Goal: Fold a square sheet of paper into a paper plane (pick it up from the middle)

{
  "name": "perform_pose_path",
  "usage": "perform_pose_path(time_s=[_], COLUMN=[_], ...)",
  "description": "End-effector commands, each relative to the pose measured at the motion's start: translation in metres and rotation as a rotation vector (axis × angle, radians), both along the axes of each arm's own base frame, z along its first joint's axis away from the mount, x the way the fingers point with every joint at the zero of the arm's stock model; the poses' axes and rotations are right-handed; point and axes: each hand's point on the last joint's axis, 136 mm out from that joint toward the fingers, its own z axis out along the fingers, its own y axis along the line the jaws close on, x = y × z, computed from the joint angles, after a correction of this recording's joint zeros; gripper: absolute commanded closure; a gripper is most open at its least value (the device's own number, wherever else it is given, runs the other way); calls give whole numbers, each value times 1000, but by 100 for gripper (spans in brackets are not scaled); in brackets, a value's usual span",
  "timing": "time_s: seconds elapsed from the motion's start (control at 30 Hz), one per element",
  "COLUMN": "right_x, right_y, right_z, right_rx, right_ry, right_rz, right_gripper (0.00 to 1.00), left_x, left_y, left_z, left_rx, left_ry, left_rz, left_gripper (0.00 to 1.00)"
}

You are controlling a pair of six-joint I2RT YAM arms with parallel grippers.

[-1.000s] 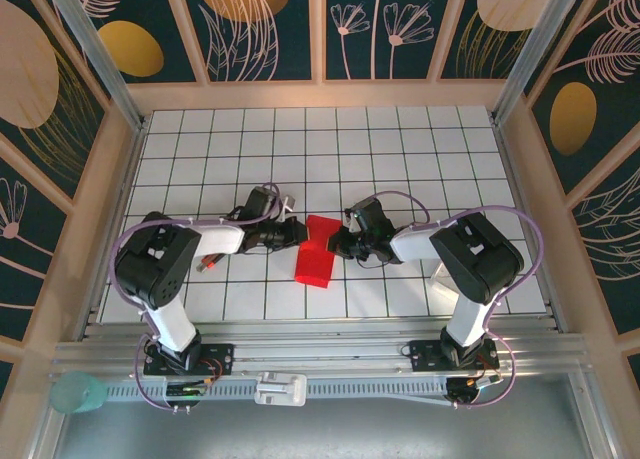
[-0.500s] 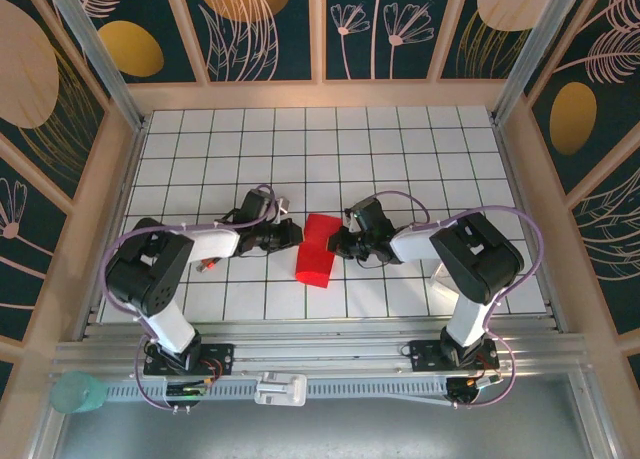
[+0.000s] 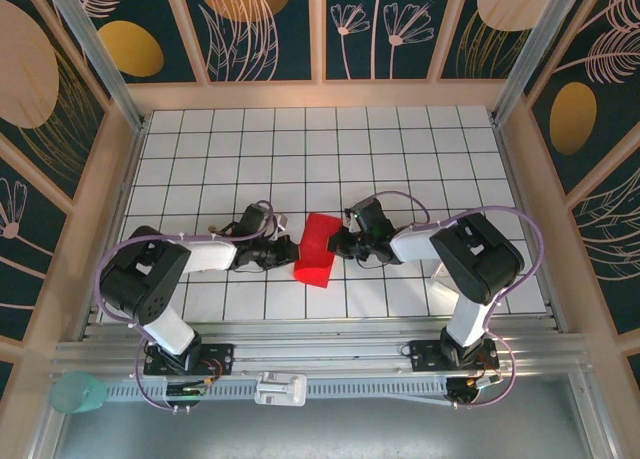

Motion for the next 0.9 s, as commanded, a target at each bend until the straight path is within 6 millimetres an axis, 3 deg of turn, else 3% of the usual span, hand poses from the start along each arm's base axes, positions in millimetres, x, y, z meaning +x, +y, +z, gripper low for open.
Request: perform_pose_path(time_s=[0.0, 0.1, 0.27, 0.37, 0.47, 0.63, 0.73, 0.87], right_x=[-23, -23, -22, -22, -22, -23, -24, -24], right_y=[-38, -38, -38, -37, -38, -39, -39, -40], right_z=[-45, -44, -43, -43, -43, -45, -45, -47], right_rx=[-193, -194, -193, -193, -197, -201, -203, -203], right_ry=[94, 90, 88, 88, 86, 90, 89, 92], right_rz=[-43, -44, -45, -44, -42, -42, -41, -43], right_gripper=[100, 100, 100, 100, 100, 100, 100, 100], left_x=[-9, -12, -19, -26, -29, -41, -39, -41], left_y=[5, -5, -23, -24, -8, 12, 13, -5], left_z=[14, 34, 46, 28, 3, -17, -4, 29], left_rx=[-18, -92, -158, -119, -11, 72, 59, -90], left_ry=[-26, -49, -70, -11, 26, 66, 27, -15], left_rz=[-18, -19, -43, -59, -30, -16, -23, -52], left_gripper=[86, 84, 81, 82, 85, 87, 86, 83])
